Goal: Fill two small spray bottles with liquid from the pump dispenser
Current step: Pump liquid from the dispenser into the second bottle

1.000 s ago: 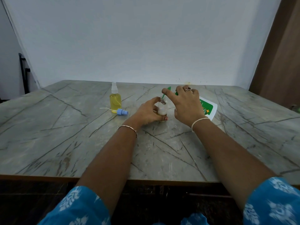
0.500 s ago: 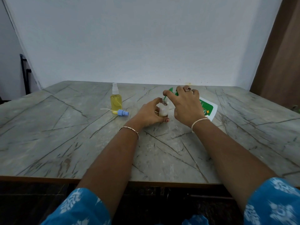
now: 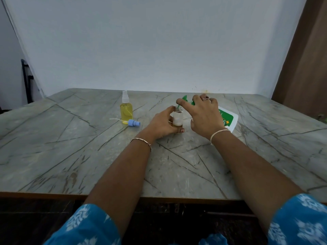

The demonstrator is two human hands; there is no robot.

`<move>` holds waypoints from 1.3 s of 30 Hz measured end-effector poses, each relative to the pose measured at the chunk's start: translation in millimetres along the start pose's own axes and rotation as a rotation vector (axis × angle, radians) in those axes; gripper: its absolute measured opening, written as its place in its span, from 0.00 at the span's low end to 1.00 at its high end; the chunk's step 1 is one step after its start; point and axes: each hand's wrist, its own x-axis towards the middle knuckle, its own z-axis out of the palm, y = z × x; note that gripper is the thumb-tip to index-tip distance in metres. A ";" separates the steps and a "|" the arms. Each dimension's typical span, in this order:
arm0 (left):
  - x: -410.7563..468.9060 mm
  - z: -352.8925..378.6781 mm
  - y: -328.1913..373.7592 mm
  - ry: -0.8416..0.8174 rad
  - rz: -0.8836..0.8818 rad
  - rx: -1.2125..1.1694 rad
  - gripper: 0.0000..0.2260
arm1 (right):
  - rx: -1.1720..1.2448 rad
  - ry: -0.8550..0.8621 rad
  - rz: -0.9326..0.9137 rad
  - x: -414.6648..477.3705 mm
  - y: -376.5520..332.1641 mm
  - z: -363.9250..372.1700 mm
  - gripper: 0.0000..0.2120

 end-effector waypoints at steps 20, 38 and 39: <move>2.6 1.3 -2.3 0.010 -0.020 0.020 0.34 | -0.042 -0.002 -0.053 1.9 2.1 0.1 0.47; 0.1 -0.1 1.4 -0.007 -0.017 0.014 0.32 | 0.003 0.022 -0.011 3.7 -2.6 -0.5 0.31; 0.1 -0.1 1.4 -0.008 -0.019 0.017 0.32 | 0.002 0.018 -0.013 3.3 -2.7 -0.8 0.32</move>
